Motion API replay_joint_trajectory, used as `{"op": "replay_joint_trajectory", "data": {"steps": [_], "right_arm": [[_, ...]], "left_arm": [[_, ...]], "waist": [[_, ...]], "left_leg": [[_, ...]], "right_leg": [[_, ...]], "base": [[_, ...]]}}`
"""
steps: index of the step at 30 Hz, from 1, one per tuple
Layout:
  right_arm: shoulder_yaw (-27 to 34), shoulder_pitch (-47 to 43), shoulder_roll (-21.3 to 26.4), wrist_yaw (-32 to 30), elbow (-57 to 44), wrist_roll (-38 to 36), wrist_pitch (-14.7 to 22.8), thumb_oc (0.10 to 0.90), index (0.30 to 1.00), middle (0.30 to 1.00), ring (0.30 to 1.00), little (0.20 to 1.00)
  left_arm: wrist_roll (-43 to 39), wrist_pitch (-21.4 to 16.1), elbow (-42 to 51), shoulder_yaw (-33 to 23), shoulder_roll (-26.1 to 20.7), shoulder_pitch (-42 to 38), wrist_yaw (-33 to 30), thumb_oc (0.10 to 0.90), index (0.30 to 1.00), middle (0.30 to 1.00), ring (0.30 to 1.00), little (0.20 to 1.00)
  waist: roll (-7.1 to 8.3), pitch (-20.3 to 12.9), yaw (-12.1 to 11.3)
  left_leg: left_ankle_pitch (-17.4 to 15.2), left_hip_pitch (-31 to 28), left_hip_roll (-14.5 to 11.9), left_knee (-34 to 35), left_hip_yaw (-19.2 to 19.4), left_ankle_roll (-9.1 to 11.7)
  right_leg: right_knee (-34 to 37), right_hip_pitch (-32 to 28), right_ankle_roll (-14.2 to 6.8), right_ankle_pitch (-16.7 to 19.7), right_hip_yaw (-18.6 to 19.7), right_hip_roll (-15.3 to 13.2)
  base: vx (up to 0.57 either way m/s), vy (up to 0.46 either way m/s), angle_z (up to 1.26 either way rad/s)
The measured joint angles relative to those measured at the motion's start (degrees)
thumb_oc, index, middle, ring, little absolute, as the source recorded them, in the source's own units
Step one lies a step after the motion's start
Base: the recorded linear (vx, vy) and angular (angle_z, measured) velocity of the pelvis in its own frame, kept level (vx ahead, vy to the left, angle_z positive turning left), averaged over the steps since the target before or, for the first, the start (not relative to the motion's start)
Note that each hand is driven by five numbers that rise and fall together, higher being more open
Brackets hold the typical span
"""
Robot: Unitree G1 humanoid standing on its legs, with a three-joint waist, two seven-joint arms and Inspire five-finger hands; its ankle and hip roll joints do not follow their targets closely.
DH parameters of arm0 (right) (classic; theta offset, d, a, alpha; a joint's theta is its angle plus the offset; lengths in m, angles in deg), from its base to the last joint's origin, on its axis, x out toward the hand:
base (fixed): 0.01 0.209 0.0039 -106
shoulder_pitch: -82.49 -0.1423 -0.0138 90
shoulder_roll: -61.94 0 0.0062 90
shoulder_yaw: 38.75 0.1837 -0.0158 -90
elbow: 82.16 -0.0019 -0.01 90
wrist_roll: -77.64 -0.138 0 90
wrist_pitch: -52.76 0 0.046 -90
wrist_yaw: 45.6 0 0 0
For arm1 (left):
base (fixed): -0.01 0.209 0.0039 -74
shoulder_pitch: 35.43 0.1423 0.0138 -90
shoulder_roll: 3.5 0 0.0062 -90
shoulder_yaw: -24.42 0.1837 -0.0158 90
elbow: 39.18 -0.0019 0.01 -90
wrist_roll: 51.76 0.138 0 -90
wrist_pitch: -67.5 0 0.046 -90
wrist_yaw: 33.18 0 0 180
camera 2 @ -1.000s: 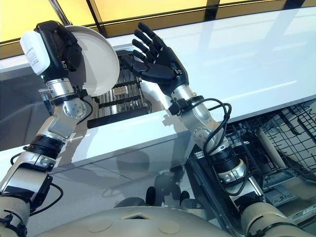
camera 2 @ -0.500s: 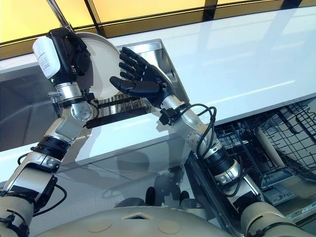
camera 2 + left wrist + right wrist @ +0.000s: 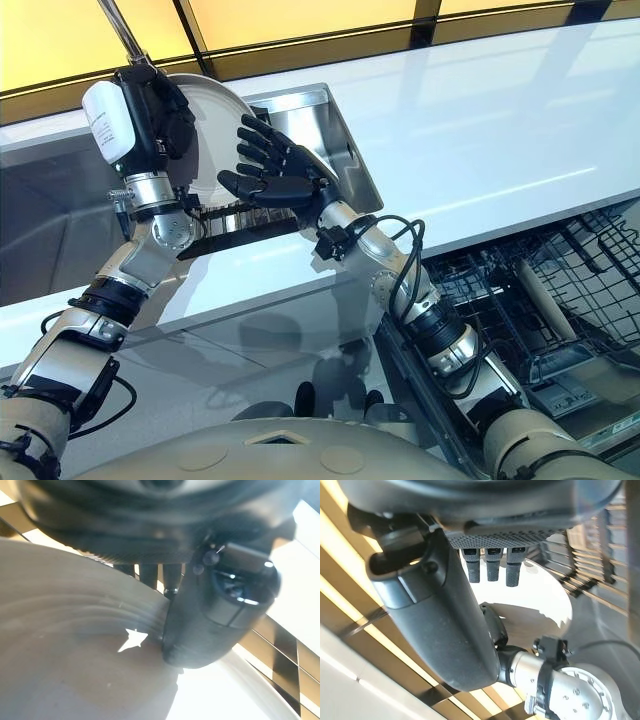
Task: Pick up plates and place into dishwasher.
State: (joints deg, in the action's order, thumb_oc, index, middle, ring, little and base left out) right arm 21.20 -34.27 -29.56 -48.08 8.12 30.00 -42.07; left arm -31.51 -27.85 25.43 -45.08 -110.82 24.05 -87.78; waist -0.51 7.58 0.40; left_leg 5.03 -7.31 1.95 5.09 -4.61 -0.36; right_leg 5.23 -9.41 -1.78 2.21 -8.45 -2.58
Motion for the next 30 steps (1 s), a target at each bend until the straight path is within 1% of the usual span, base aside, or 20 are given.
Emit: {"op": "replay_joint_trajectory", "data": {"steps": [1, 4, 6, 9, 11, 14, 17, 20, 22, 26, 30], "right_arm": [[0.12, 0.0, 0.02, 0.32, -0.09, 0.78, 1.75, 0.8, 0.9, 0.9, 0.9, 0.9], [0.99, -0.01, 0.8, 1.23, -2.7, -0.14, 3.6, 0.8, 0.9, 0.9, 0.9, 0.9], [2.57, -0.03, 0.72, 1.67, -5.73, -1.37, 5.9, 0.8, 0.9, 0.9, 0.9, 0.9], [5.55, -1.0, 0.27, 0.96, -10.18, -3.22, 11.68, 0.8, 0.9, 0.9, 0.9, 0.9], [8.31, -3.95, -0.05, -0.67, -11.47, -3.2, 15.81, 0.8, 0.9, 0.9, 0.9, 0.9], [12.33, -6.52, -0.05, -3.36, -12.62, -3.0, 18.67, 0.8, 0.9, 0.9, 0.9, 0.9], [14.37, -6.78, 0.09, -5.82, -12.57, -2.9, 18.58, 0.8, 0.9, 0.9, 0.9, 0.9], [14.38, -6.64, 0.1, -8.33, -11.71, -2.12, 17.08, 0.8, 0.9, 0.9, 0.9, 0.9], [14.39, -6.29, 0.13, -8.96, -10.48, -0.5, 16.18, 0.8, 0.9, 0.9, 0.9, 0.9], [14.27, -5.01, 0.08, -9.27, -7.55, -0.14, 14.09, 0.8, 0.9, 0.9, 0.9, 0.9], [14.23, -3.67, 0.02, -9.69, -4.31, 0.08, 12.35, 0.8, 0.9, 0.9, 0.9, 0.9]], "left_arm": [[0.01, 0.01, 0.0, 0.0, 0.1, 0.0, 0.0, 0.1, 0.3, 0.3, 0.3, 0.2], [0.05, 0.06, 0.0, -0.07, 0.24, 0.01, 0.02, 0.1, 0.3, 0.3, 0.3, 0.2], [0.08, 0.14, 0.0, -0.16, 0.48, 0.02, 0.06, 0.1, 0.3, 0.3, 0.3, 0.2], [0.1, 0.29, -0.03, -0.18, 1.0, 0.03, 0.21, 0.1, 0.3, 0.3, 0.3, 0.2], [0.1, 0.36, -0.11, -0.24, 1.0, 0.03, 0.52, 0.1, 0.3, 0.3, 0.3, 0.2], [0.1, 0.36, -0.32, -0.25, 1.0, 0.03, 0.73, 0.1, 0.3, 0.3, 0.3, 0.2], [0.1, 0.36, -0.69, -0.34, 1.0, 0.03, 0.98, 0.1, 0.3, 0.3, 0.3, 0.2], [0.08, 0.3, -0.77, -0.37, 1.0, 0.03, 0.99, 0.1, 0.3, 0.3, 0.3, 0.2], [0.07, 0.13, -0.76, -0.37, 1.0, 0.03, 0.99, 0.1, 0.3, 0.3, 0.3, 0.2], [0.07, 0.05, -0.66, -0.42, 1.01, 0.03, 0.99, 0.1, 0.3, 0.3, 0.3, 0.2], [0.08, -0.85, 0.04, -0.42, 1.1, 0.02, 0.99, 0.1, 0.3, 0.3, 0.3, 0.2]], "waist": [[-0.01, 0.0, 0.01], [-0.05, 0.01, -0.01], [-0.06, 0.02, -0.09], [-0.1, 0.03, -0.22], [-0.28, -0.01, 0.02], [-0.53, -0.11, 0.31], [-0.7, -0.19, 0.85], [-0.76, -0.19, 1.57], [-0.77, -0.19, 1.88], [-0.77, -0.19, 2.37], [-0.77, -0.19, 2.41]], "left_leg": [[0.0, 0.02, -0.01, 0.0, 0.0, 0.0], [-0.01, 0.12, 0.0, 0.0, -0.05, -0.01], [0.13, 0.14, 0.0, -0.01, -0.1, -0.22], [0.19, 0.13, 0.0, -0.01, -0.06, -0.31], [0.18, 0.1, -0.03, -0.01, 0.18, -0.3], [0.1, -0.04, -0.09, 0.0, 0.52, -0.2], [0.08, -0.12, -0.23, 0.0, 0.82, -0.17], [0.03, -0.23, -0.52, 0.0, 1.27, -0.11], [-0.02, -0.31, -0.73, 0.0, 1.38, -0.03], [-0.04, -0.33, -0.98, 0.0, 1.35, 0.09], [-0.03, -0.32, -0.89, 0.0, 1.31, 0.09]], "right_leg": [[0.0, 0.01, 0.0, 0.0, 0.01, 0.0], [0.0, 0.08, 0.01, 0.0, 0.01, 0.0], [0.0, 0.08, 0.1, -0.06, 0.05, 0.0], [0.0, 0.1, 0.21, -0.14, 0.16, 0.02], [0.0, 0.12, 0.21, -0.14, 0.31, 0.04], [0.0, 0.11, 0.21, -0.14, 0.69, 0.11], [0.0, 0.13, 0.21, -0.13, 1.07, 0.25], [0.0, 0.2, 0.31, -0.06, 1.54, 0.51], [0.0, 0.18, 0.34, -0.04, 1.66, 0.71], [0.0, 0.16, 0.35, -0.04, 1.66, 0.97], [0.0, 0.15, 0.35, -0.04, 1.64, 0.88]], "base": [[0.0, 0.0, 0.0], [0.0, 0.0, 0.0], [0.0, 0.0, 0.0], [0.0, 0.0, 0.0], [0.0, -0.001, -0.02], [-0.01, -0.011, -0.04], [-0.01, -0.018, -0.06], [-0.01, -0.02, -0.09], [-0.01, -0.011, -0.04], [0.0, 0.0, 0.0], [0.0, 0.0, 0.0]]}}
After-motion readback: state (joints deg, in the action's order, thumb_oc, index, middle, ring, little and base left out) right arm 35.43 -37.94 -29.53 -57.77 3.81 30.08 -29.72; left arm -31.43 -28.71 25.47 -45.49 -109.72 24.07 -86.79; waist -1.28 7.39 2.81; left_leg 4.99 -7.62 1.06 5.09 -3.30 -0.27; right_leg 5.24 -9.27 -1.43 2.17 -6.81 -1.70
